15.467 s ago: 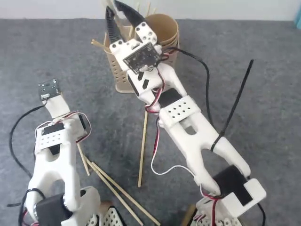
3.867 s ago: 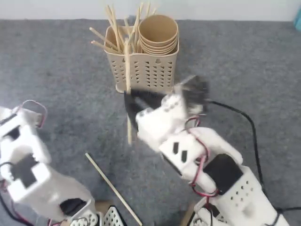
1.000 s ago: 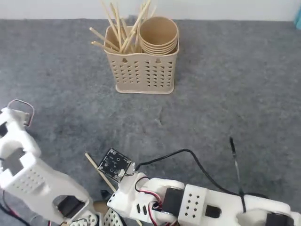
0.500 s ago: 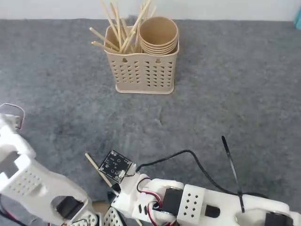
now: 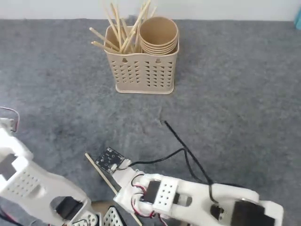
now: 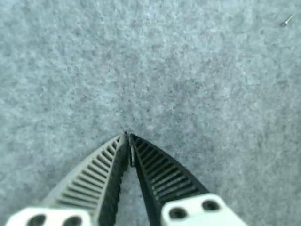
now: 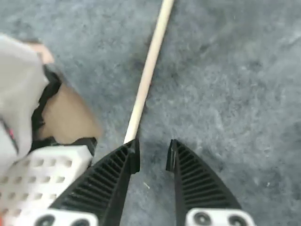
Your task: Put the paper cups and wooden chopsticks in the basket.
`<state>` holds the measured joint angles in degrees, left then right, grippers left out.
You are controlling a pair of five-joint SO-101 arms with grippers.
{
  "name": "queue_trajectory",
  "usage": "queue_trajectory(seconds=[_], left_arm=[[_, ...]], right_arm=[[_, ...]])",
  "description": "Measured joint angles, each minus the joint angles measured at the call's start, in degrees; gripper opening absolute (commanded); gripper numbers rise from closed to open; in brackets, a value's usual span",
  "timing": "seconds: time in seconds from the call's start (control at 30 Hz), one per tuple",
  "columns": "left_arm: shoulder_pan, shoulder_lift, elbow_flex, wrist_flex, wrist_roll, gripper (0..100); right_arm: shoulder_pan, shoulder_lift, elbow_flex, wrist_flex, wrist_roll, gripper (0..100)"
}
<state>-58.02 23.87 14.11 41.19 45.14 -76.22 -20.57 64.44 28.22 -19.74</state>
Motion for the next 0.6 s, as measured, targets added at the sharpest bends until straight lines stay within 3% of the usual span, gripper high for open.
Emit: queue_trajectory(seconds=[0.33, 0.6], left_arm=[[-0.2, 0.1, 0.0, -0.7, 0.0, 1], [-4.2, 0.5, 0.0, -3.0, 0.0, 1]], right_arm=[[-1.8, 1.0, -2.6, 3.1, -2.1, 10.6], [-2.5, 1.0, -3.4, 6.9, -2.1, 10.6]])
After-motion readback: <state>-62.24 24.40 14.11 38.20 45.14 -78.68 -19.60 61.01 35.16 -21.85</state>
